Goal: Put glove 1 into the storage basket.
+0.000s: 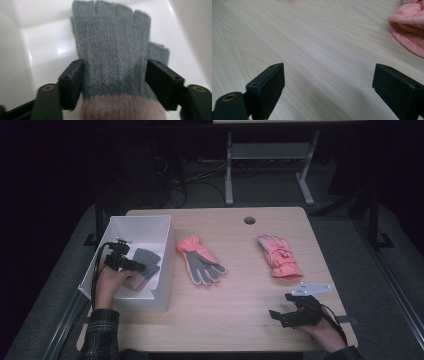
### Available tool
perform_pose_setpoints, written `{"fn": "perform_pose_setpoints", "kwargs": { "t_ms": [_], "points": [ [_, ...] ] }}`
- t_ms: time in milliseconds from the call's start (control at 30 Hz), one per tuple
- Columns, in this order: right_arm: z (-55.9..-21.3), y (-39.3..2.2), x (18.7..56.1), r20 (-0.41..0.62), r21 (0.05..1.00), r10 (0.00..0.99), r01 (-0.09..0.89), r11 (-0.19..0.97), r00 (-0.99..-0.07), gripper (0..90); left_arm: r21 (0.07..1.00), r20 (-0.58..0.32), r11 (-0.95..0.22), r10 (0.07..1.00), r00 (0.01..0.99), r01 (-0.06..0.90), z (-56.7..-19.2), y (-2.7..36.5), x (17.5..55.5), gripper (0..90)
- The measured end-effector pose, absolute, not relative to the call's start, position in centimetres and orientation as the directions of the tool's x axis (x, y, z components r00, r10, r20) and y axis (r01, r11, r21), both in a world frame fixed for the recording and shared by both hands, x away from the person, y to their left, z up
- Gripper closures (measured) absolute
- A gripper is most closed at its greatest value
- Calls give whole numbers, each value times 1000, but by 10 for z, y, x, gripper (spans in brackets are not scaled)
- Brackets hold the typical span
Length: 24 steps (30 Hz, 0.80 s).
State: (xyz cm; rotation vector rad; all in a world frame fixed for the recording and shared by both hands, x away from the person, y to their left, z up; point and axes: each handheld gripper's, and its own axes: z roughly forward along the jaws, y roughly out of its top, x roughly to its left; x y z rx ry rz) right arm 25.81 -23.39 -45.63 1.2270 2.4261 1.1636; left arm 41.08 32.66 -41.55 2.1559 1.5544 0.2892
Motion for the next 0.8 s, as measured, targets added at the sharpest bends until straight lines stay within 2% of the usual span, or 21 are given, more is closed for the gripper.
{"fn": "perform_pose_setpoints", "kwargs": {
  "t_ms": [200,567,800],
  "points": [
    [-455,-234,257,171,717,745,600,355,-645,104,518,-90,-263,930,357,814,-402,325,405,234],
    [-456,-232,257,169,715,745,600,359,-646,104,612,-106,-270,904,415,744,-365,323,388,232],
    [-456,-232,258,168,714,743,600,362,-648,104,660,-134,-274,874,468,700,-342,308,379,233]
  ]
}}
